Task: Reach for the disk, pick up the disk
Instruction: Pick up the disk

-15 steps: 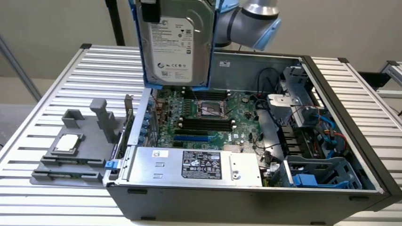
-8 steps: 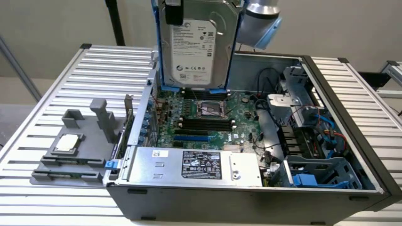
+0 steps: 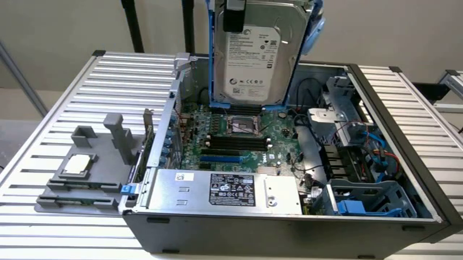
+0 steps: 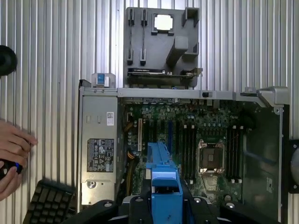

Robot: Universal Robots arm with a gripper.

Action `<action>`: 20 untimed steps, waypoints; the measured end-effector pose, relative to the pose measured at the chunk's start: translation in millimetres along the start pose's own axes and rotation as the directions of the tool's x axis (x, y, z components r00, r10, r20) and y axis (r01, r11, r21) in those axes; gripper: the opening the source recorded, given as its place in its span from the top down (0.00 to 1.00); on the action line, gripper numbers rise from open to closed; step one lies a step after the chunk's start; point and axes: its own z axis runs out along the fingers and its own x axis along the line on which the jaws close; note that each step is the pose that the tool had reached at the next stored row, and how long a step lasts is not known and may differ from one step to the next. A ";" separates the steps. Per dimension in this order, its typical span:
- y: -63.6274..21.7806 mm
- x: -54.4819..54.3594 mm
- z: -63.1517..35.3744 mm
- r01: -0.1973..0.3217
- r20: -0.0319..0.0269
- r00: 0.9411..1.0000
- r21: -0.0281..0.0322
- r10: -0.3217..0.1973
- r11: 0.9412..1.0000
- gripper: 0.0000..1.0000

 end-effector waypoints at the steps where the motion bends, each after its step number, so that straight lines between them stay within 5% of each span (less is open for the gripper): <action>1: -4.3 1.3 -0.3 0.000 0.002 1.000 0.000 0.000 1.000 0.67; 20: -84.2 28.2 -4.5 0.000 0.028 1.000 0.000 0.000 1.000 0.67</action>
